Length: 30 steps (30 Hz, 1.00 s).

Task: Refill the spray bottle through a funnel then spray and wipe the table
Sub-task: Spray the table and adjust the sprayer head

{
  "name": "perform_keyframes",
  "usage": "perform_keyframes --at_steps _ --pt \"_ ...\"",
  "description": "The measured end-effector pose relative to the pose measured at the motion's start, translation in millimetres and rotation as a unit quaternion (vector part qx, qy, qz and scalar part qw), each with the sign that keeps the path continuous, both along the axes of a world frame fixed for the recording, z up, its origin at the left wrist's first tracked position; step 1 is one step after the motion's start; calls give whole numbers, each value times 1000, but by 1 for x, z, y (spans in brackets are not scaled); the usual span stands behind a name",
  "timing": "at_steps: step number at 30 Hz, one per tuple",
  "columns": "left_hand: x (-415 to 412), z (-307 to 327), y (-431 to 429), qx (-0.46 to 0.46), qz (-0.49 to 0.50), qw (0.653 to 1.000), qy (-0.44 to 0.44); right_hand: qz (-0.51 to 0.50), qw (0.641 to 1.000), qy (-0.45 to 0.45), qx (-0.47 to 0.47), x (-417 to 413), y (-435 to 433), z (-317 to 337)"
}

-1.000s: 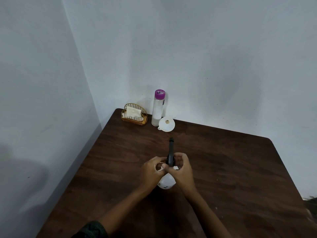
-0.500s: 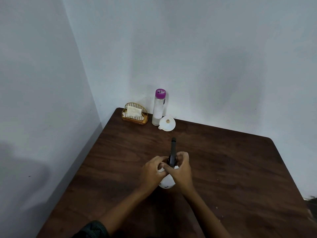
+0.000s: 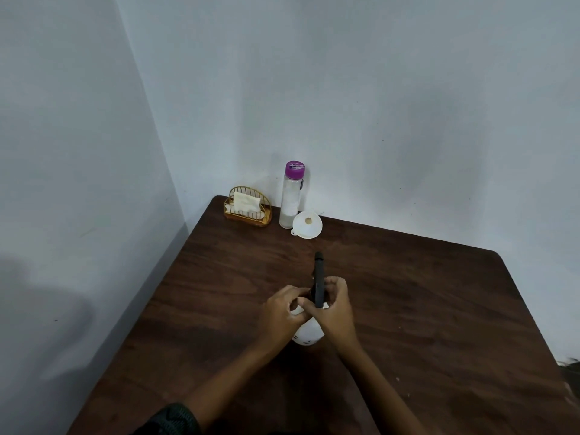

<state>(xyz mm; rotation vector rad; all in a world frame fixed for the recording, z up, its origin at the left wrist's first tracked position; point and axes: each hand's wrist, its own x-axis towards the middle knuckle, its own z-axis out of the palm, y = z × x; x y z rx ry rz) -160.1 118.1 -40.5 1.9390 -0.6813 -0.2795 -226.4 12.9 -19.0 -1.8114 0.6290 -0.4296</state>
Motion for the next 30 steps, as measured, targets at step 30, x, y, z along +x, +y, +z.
perform_keyframes --at_steps 30 --pt "2 0 -2 32 -2 999 -39 13 1000 -20 0 -15 -7 5"
